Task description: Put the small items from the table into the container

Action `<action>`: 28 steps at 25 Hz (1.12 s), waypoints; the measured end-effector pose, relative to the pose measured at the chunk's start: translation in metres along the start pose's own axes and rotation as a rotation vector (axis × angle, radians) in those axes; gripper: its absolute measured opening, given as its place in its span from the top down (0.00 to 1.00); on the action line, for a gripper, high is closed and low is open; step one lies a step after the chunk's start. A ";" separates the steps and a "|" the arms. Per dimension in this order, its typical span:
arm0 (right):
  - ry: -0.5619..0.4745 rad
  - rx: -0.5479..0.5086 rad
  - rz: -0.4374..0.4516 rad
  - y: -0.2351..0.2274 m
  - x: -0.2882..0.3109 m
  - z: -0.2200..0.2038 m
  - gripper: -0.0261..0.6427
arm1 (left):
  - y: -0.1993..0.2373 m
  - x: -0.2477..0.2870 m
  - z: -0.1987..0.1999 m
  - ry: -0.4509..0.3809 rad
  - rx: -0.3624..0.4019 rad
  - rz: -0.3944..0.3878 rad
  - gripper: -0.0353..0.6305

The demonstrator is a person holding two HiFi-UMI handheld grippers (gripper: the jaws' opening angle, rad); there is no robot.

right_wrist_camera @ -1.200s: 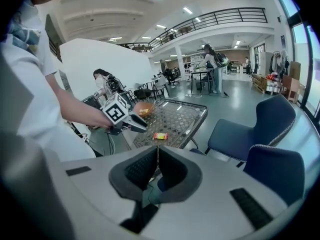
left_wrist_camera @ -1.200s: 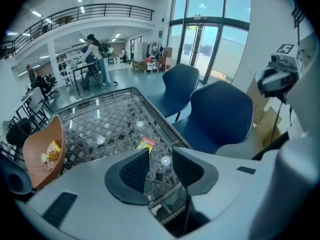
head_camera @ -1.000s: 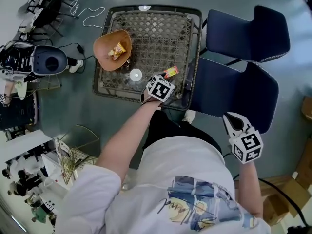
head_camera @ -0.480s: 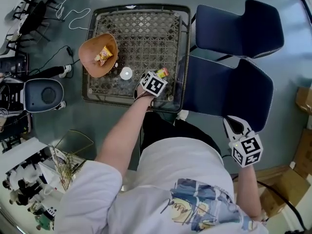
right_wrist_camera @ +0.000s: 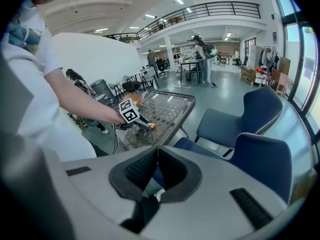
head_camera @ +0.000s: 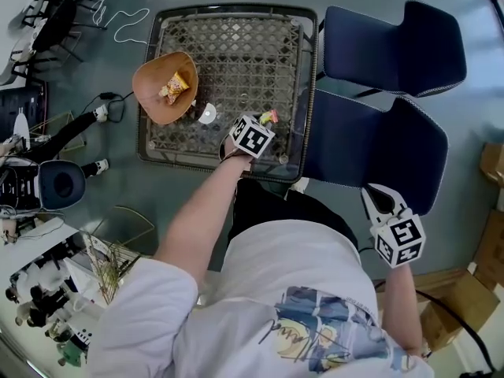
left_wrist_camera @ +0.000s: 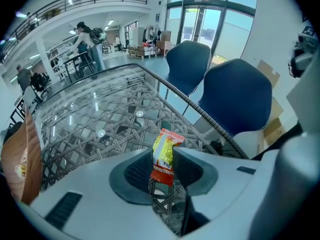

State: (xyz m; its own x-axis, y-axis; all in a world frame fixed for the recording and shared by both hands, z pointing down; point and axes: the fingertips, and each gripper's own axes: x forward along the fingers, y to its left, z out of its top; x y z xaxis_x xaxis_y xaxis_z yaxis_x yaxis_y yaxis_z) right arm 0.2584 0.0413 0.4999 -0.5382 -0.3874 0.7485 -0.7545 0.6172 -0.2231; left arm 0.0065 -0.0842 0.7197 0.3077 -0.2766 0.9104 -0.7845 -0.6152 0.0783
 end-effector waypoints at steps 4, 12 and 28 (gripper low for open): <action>-0.006 -0.012 0.011 0.006 0.009 0.013 0.94 | 0.006 -0.017 0.007 -0.043 -0.007 -0.001 0.76; -0.039 -0.056 0.056 0.034 0.038 0.054 0.94 | 0.036 -0.096 0.020 -0.178 -0.054 0.018 0.76; -0.049 -0.113 0.099 0.095 0.096 0.102 0.94 | 0.203 -0.185 -0.043 -0.223 -0.220 0.209 0.76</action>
State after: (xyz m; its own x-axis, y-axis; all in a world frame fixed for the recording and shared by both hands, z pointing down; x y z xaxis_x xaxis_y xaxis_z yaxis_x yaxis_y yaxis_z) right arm 0.0966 -0.0069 0.4872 -0.6277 -0.3519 0.6944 -0.6510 0.7264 -0.2203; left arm -0.2325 -0.1258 0.5846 0.2194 -0.5484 0.8069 -0.9321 -0.3621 0.0073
